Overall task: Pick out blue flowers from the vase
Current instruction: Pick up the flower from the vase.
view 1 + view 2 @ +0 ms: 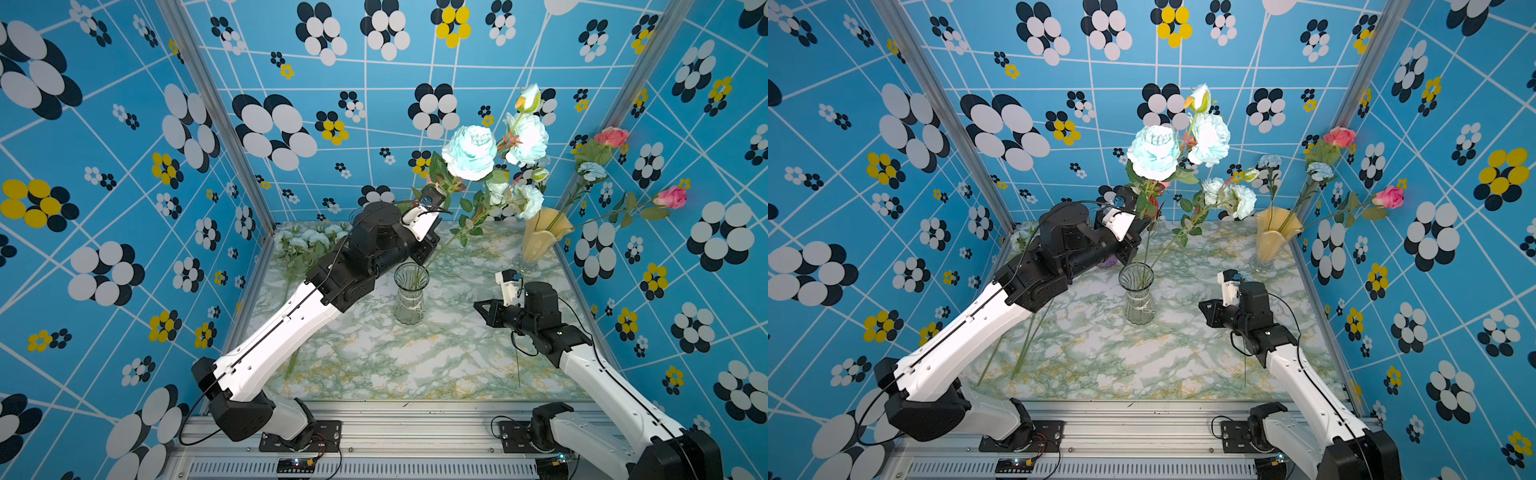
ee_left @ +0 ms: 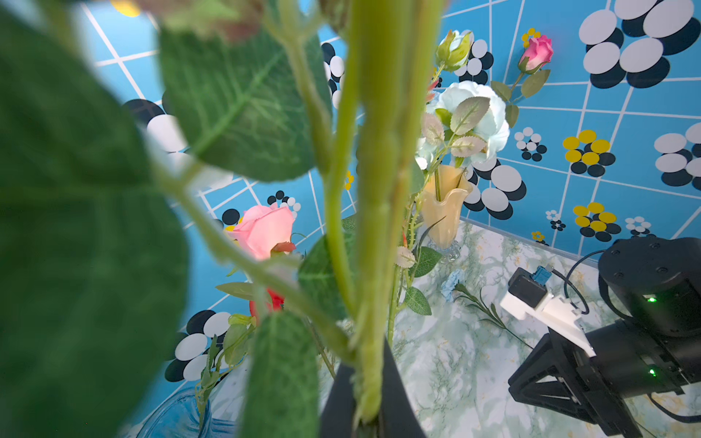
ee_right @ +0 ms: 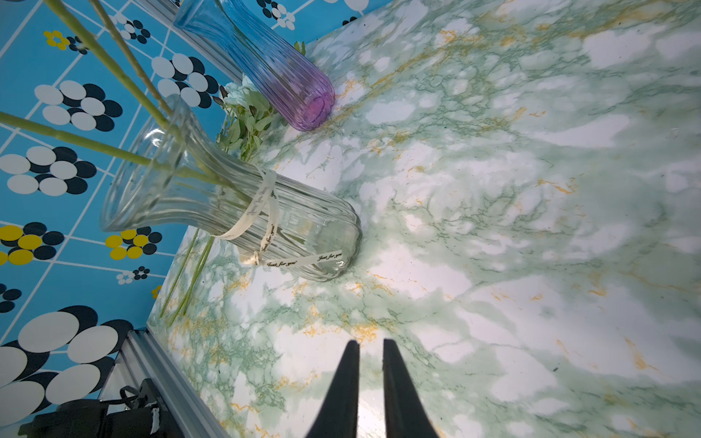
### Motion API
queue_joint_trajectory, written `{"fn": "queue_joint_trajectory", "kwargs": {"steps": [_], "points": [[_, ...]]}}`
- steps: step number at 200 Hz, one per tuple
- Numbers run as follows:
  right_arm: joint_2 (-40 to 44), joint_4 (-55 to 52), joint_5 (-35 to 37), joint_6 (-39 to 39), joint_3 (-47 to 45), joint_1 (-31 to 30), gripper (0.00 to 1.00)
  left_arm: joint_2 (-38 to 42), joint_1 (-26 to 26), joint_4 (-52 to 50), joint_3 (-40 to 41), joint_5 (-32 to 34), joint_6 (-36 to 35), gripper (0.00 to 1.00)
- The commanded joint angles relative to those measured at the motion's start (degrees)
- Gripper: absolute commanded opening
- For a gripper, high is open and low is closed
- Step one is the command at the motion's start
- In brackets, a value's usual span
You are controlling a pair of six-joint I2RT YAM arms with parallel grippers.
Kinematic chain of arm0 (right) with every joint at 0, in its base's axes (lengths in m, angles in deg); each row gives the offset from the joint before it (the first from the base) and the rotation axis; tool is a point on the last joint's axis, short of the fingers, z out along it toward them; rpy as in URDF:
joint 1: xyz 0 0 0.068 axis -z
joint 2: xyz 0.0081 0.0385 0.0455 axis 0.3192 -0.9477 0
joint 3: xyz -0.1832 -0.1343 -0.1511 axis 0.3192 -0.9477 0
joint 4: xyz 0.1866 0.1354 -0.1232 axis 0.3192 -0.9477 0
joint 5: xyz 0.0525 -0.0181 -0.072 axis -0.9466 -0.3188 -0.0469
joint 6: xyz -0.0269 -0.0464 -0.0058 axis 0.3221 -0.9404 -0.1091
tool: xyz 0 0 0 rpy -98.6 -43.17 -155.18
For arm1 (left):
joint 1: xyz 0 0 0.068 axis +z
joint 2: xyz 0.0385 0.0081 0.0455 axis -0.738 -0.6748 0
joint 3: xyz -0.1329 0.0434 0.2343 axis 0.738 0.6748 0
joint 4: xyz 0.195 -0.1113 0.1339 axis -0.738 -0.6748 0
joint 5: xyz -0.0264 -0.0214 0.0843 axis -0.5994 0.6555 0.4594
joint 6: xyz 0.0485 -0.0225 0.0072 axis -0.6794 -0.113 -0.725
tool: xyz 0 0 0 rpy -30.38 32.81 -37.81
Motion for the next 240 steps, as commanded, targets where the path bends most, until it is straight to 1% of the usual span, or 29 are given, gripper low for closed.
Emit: {"fn": "queue_joint_trajectory", "kwargs": {"steps": [1, 36, 54, 69, 103, 131, 148, 168, 179, 197, 216, 240], "points": [[0.8, -0.7, -0.8, 0.5, 0.8, -0.4, 0.16, 1.1, 0.7, -2.3, -4.2, -1.2, 0.0, 0.00], [0.5, -0.2, -0.7, 0.7, 0.5, -0.4, 0.16, 1.3, 0.8, -6.0, -9.7, -1.1, -1.0, 0.00], [0.1, 0.3, -0.8, 0.9, 0.4, -0.4, 0.17, 2.2, 0.9, -6.3, -10.6, -1.0, -0.9, 0.00], [0.0, 0.6, -0.8, 1.0, 0.2, -0.4, 0.20, 2.6, 1.3, -7.0, -11.1, -1.8, 0.2, 0.00], [0.4, 0.7, -0.5, 1.1, -0.2, -0.4, 0.27, 3.1, 1.5, -9.8, -13.6, -7.0, 5.1, 0.00], [1.3, -0.1, -0.5, 1.0, 0.0, -0.4, 0.30, 2.3, 1.5, -13.7, -17.8, -14.2, 10.2, 0.00], [2.7, -1.8, -0.8, 1.1, 0.6, -0.4, 0.32, 1.7, 1.5, -15.4, -18.5, -18.8, 13.3, 0.00], [5.6, -3.9, -0.7, 1.1, 1.3, -0.4, 0.34, 1.8, 1.5, -14.4, -15.0, -22.9, 16.6, 0.00], [7.5, -5.7, -0.7, 0.8, 2.0, -0.4, 0.36, 2.5, 1.5, -12.1, -10.5, -24.4, 18.5, 0.00], [10.6, -9.3, -1.7, -0.3, 3.6, -0.4, 0.38, 4.3, 1.5, -5.4, -1.5, -26.8, 21.9, 0.00], [13.7, -13.2, -5.0, -2.2, 6.3, -0.4, 0.41, 5.6, 1.5, 0.9, 6.2, -28.5, 25.0, 0.00], [17.4, -15.7, -11.1, -3.0, 9.5, -0.4, 0.43, 6.3, 1.6, 6.1, 12.6, -30.1, 28.3, 0.00]]}}
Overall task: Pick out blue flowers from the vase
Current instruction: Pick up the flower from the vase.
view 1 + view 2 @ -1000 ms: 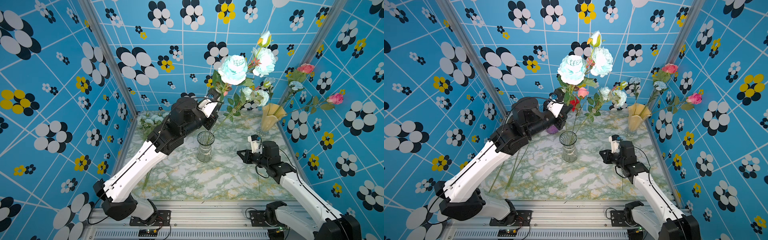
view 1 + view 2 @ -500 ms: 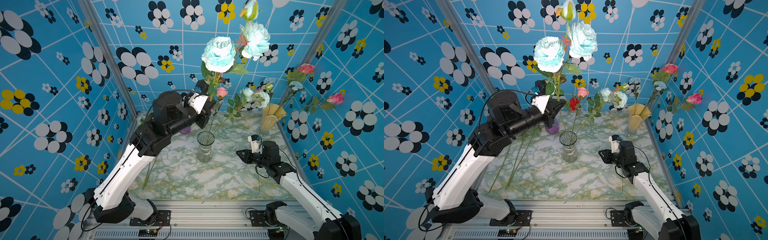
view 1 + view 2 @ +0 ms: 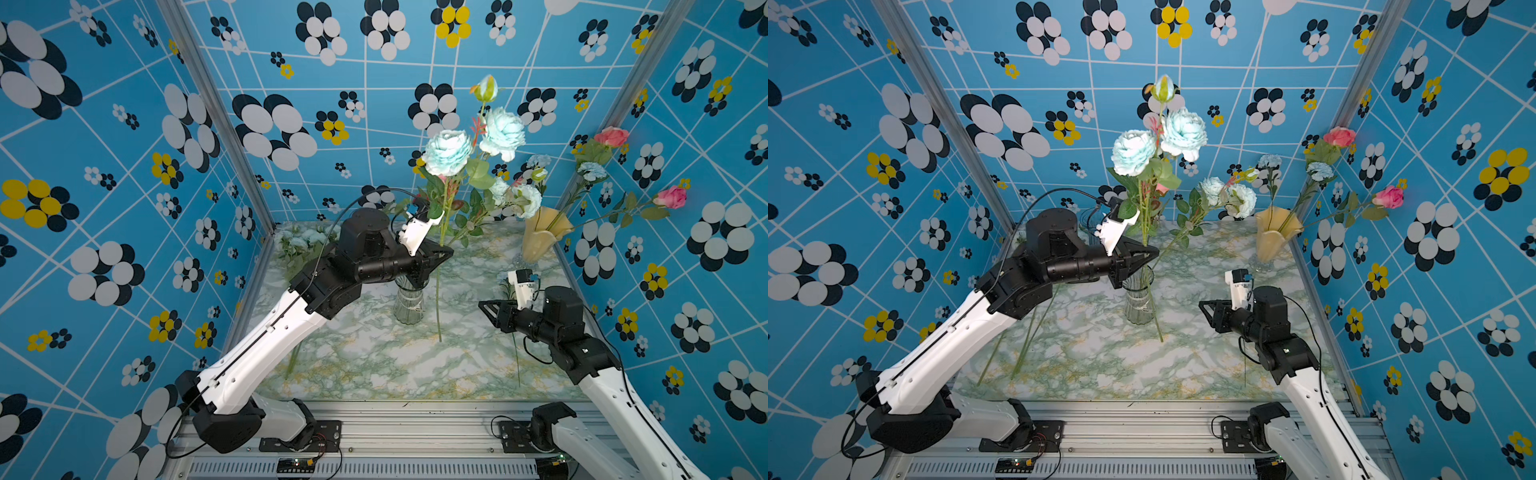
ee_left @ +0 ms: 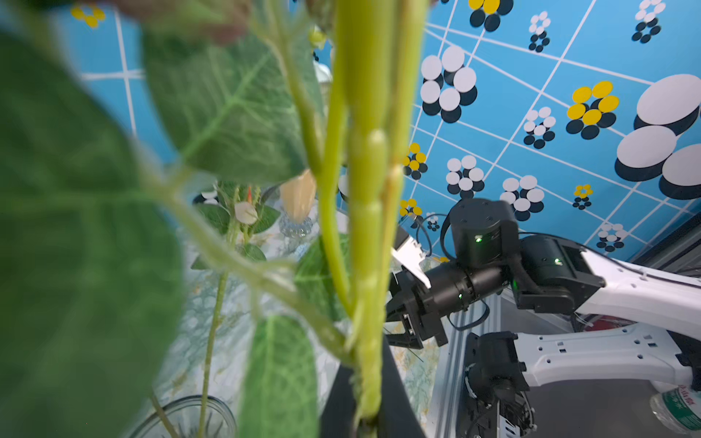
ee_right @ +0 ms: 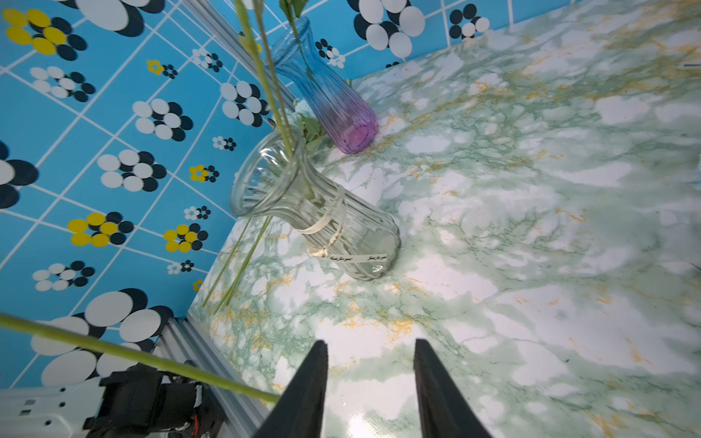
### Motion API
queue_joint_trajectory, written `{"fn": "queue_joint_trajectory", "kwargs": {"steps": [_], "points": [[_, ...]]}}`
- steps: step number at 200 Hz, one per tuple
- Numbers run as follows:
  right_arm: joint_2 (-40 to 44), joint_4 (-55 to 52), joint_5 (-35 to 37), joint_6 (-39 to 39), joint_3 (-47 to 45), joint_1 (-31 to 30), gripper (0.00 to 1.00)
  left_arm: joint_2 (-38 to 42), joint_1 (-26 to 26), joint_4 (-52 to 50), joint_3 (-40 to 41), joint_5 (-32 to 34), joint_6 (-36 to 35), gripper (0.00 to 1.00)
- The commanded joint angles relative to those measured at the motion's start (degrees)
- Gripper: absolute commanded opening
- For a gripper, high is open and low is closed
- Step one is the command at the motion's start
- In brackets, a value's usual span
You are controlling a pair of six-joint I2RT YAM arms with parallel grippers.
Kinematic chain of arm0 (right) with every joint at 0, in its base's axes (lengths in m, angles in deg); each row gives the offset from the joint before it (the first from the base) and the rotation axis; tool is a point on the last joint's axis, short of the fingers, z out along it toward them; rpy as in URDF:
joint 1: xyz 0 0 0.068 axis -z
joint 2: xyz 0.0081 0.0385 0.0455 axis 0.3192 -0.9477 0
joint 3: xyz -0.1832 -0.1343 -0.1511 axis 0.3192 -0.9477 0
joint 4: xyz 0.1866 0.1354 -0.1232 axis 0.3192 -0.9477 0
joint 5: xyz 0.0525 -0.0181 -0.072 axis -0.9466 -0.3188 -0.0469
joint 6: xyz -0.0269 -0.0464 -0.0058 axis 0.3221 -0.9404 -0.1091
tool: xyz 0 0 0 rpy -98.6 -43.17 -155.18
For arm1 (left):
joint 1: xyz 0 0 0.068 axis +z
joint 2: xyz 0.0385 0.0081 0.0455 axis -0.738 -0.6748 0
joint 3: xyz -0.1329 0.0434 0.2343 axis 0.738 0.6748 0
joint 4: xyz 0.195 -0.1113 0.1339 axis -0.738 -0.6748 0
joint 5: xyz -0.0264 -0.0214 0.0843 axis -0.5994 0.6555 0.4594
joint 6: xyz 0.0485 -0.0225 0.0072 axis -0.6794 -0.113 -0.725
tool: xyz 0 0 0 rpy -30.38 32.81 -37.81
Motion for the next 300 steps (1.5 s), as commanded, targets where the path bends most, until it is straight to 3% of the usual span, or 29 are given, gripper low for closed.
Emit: {"fn": "queue_joint_trajectory", "kwargs": {"steps": [1, 49, 107, 132, 247, 300], "points": [[3.7, -4.7, -7.4, -2.2, 4.1, -0.4, 0.43, 1.7, 0.5, 9.4, 4.7, -4.2, 5.7, 0.00], [5.9, 7.7, -15.6, 4.2, 4.4, -2.3, 0.47, 5.2, 0.6, 19.5, 15.9, -5.2, 11.6, 0.00], [-5.4, 9.6, -8.5, -1.2, 10.9, -16.4, 0.48, 6.6, 0.9, 23.2, 21.8, -4.0, 13.8, 0.00], [-7.7, 10.4, -5.3, -2.3, 13.0, -19.8, 0.47, 6.8, 1.5, 22.9, 23.0, -4.0, 13.8, 0.00], [-15.6, 10.4, 2.0, -8.1, 17.5, -24.6, 0.41, 5.4, 4.3, 24.7, 23.4, -8.0, 16.3, 0.00], [-17.2, 11.7, 2.1, -8.0, 19.1, -25.4, 0.30, 5.8, 5.0, 24.1, 23.6, -7.8, 16.1, 0.00]]}}
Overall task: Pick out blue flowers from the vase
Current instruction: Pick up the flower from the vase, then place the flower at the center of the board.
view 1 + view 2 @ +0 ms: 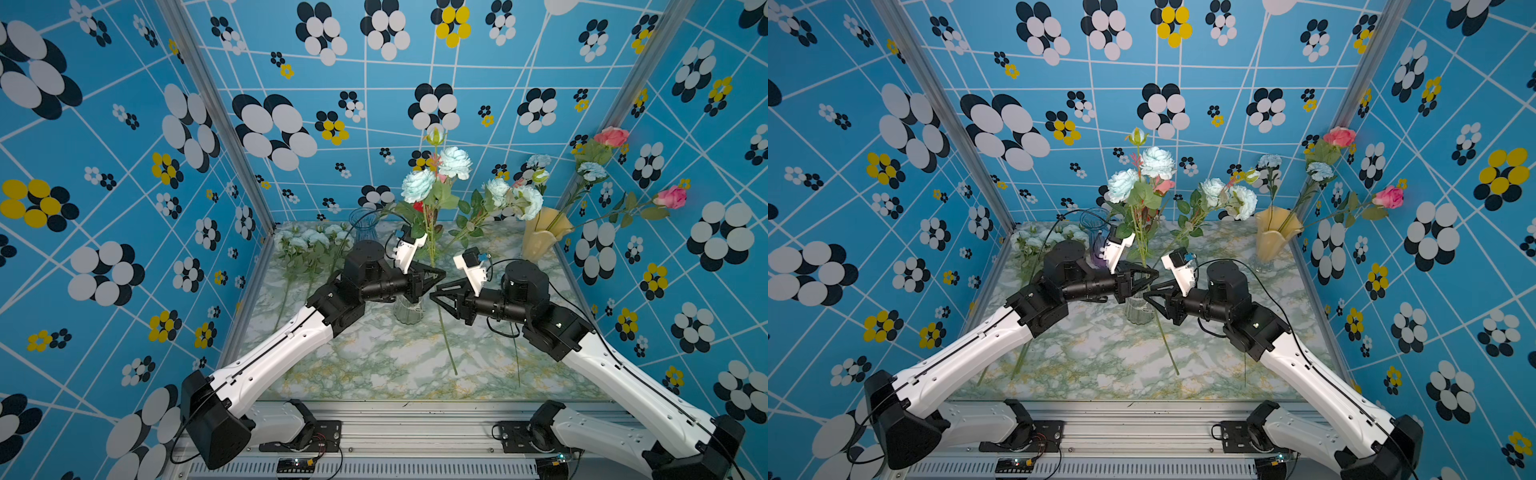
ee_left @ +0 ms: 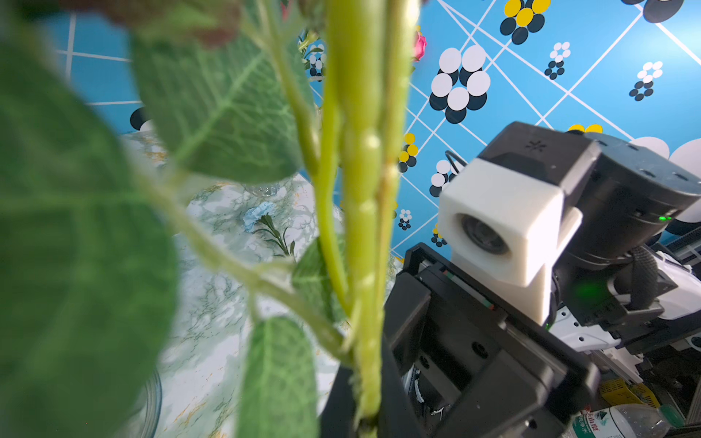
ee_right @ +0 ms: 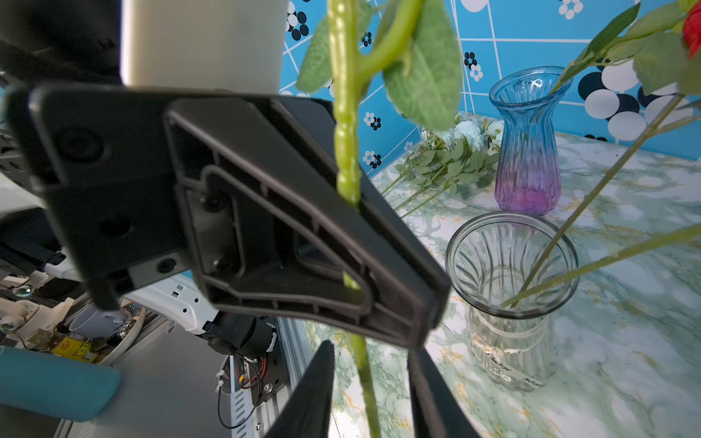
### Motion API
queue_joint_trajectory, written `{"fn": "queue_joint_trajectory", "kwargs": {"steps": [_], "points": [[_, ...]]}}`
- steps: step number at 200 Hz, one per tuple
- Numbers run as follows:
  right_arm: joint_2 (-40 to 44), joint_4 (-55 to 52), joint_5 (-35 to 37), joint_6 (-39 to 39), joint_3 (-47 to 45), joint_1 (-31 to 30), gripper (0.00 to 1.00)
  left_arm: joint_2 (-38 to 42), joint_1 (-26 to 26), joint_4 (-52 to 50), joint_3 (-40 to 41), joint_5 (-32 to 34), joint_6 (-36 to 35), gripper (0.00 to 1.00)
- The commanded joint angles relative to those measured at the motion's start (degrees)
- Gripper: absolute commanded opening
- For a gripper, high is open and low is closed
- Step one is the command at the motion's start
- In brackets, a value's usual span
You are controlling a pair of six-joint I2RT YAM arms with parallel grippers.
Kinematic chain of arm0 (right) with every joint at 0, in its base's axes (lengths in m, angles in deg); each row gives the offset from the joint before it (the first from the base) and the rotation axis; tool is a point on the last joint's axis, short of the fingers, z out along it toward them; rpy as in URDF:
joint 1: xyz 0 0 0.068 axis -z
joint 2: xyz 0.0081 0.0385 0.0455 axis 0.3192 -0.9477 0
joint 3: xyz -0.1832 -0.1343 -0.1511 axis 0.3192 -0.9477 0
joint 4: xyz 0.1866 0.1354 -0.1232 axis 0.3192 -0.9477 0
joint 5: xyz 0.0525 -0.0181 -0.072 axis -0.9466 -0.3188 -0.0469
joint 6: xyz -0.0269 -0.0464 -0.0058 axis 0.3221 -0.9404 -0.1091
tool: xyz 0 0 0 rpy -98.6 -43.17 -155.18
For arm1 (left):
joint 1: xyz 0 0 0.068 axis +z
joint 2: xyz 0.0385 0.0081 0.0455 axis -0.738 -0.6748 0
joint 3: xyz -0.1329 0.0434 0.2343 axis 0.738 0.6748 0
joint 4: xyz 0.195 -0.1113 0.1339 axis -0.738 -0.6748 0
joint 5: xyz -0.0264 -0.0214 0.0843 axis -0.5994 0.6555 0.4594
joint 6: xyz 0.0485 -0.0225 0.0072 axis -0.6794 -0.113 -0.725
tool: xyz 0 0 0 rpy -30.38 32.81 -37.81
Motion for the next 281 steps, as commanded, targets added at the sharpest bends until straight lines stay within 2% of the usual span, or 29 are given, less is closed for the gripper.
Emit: {"fn": "queue_joint_trajectory", "kwargs": {"steps": [1, 37, 69, 96, 108, 135, 159, 163, 180, 189, 202, 215, 246, 281], "points": [[-0.4, 2.0, 0.9, -0.6, 1.7, -0.5, 0.30, 0.4, 0.8, 1.5, -0.3, -1.2, 0.1, 0.00], [-1.6, 2.9, 0.9, 0.1, 1.3, -0.7, 0.24, 1.4, 1.1, 1.8, 0.7, -1.6, 0.4, 0.00], [-2.6, 3.1, 0.8, 0.7, 1.7, -1.0, 0.13, 2.4, 1.2, 2.7, 2.1, -2.2, 0.8, 0.00], [-2.6, 2.8, 1.9, 0.8, 1.7, -1.2, 0.00, 3.3, 1.3, 2.6, 2.4, -2.5, 0.8, 0.00], [-2.6, 2.8, 2.2, 0.9, 1.7, -1.3, 0.00, 3.9, 1.3, 2.5, 2.6, -2.4, 0.8, 0.00], [-2.4, 2.0, 3.9, 0.8, 1.8, -1.3, 0.00, 5.5, 1.3, 1.4, 3.2, -1.4, 0.0, 0.20], [-2.5, -0.7, 7.3, -0.4, 2.9, -1.3, 0.00, 6.7, 1.3, 1.5, 4.5, -0.6, -0.1, 0.42], [-2.4, -1.4, 8.0, -0.5, 3.1, -1.3, 0.00, 7.0, 1.2, 1.7, 4.8, -0.7, -0.1, 0.48], [-1.8, -3.4, 9.9, -1.2, 3.8, -1.2, 0.00, 7.9, 1.0, 1.3, 5.7, -0.2, -0.5, 0.62], [-1.3, -4.3, 10.8, -1.6, 4.2, -1.2, 0.00, 8.3, 0.9, 0.4, 5.9, 0.4, -1.2, 0.67], [-0.4, -6.4, 12.0, -2.5, 5.2, -1.3, 0.00, 8.8, 0.7, -0.9, 6.2, 1.7, -2.3, 0.70], [0.7, -8.7, 13.7, -3.4, 6.3, -1.3, 0.00, 9.6, 0.1, -2.7, 6.8, 5.0, -4.5, 0.71], [4.1, -17.2, 19.2, -6.0, 10.2, -1.2, 0.00, 13.1, -3.3, -4.2, 11.8, 21.0, -11.4, 0.71], [10.0, -23.4, 26.6, -7.9, 12.0, -1.2, 0.00, 15.9, -3.6, -2.2, 16.7, 30.4, -16.4, 0.71]]}}
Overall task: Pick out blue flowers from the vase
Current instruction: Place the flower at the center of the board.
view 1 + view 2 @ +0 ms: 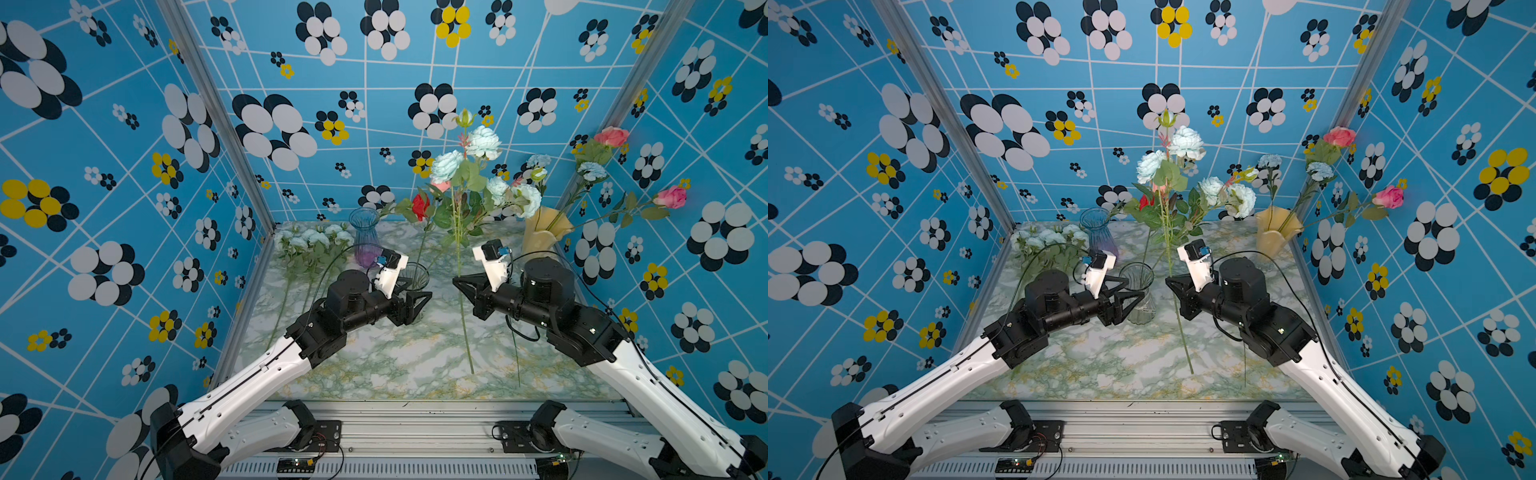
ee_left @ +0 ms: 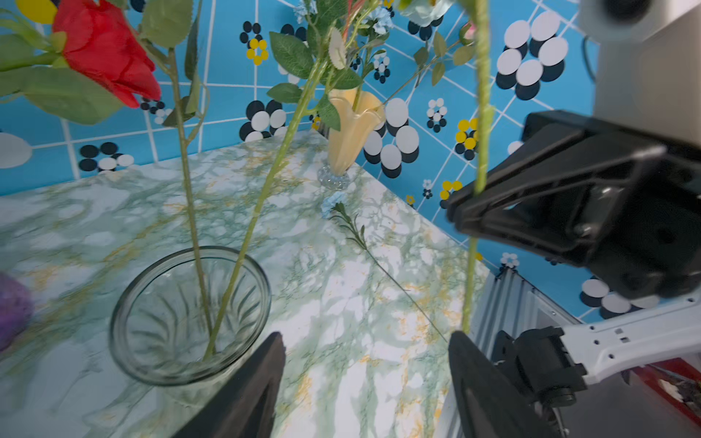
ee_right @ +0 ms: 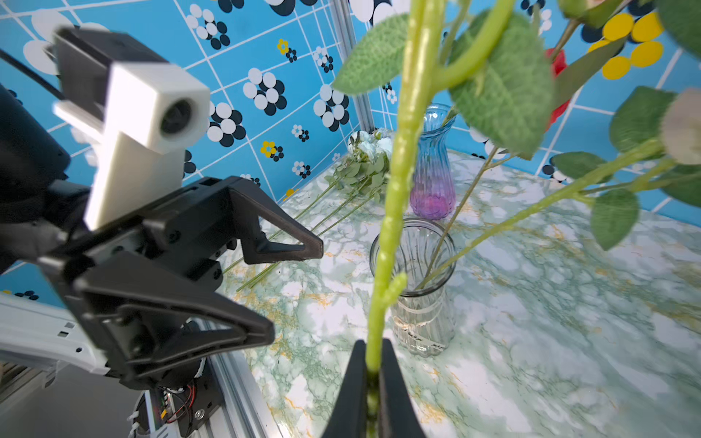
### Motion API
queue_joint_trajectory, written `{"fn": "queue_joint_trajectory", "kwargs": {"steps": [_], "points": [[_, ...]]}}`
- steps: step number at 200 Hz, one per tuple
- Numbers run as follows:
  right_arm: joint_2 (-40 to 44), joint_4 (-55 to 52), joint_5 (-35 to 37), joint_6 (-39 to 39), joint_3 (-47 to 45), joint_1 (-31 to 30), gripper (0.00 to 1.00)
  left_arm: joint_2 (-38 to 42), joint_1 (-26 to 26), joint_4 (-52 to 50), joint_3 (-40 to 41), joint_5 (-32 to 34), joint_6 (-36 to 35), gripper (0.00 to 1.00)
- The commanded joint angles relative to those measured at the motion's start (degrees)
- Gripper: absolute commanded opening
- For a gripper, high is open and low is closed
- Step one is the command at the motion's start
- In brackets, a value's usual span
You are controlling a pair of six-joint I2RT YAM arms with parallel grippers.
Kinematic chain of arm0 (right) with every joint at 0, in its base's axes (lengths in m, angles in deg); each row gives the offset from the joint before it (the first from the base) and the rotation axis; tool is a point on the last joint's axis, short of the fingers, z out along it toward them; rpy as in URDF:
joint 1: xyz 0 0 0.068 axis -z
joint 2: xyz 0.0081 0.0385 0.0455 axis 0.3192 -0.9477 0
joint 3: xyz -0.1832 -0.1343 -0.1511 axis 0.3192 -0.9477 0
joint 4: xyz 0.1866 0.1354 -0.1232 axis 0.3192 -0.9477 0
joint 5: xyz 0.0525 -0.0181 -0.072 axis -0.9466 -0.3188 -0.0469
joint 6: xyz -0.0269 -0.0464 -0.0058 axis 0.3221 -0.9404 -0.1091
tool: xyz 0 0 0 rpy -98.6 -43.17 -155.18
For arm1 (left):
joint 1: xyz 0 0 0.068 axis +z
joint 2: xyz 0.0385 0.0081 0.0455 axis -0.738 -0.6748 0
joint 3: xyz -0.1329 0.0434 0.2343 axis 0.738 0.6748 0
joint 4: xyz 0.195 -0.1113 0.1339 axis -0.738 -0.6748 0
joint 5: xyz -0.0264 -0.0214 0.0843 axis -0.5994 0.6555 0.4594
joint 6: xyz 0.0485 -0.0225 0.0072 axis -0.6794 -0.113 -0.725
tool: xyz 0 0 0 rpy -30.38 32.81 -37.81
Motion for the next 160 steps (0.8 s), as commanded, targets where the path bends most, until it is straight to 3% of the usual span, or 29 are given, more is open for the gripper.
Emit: {"fn": "queue_joint_trajectory", "kwargs": {"steps": [1, 30, 59, 105, 128, 160], "points": [[4.3, -6.5, 7.4, -2.7, 2.3, 0.3, 0.00, 1.9, -0.2, 0.8, 2.5, 10.9, -6.2, 0.71], [8.2, -9.1, 18.1, -1.9, 2.6, 0.3, 0.00, 1.9, -0.2, 4.4, 6.5, 16.6, -9.7, 0.71], [10.2, -12.9, 28.6, -0.4, 3.3, 0.4, 0.00, 3.6, -0.3, 12.4, 13.4, 15.6, -11.5, 0.70], [11.3, -18.2, 39.9, 2.4, 3.6, 2.1, 0.00, 3.3, -0.3, 15.1, 19.0, 17.6, -14.0, 0.70], [11.8, -18.9, 40.8, 4.4, 1.7, 6.4, 0.00, 4.3, -0.3, 20.4, 24.1, 21.3, -14.2, 0.70], [13.0, -17.2, 38.5, 6.3, -3.3, 12.3, 0.00, 5.7, -0.3, 20.3, 24.8, 24.6, -16.0, 0.70]]}}
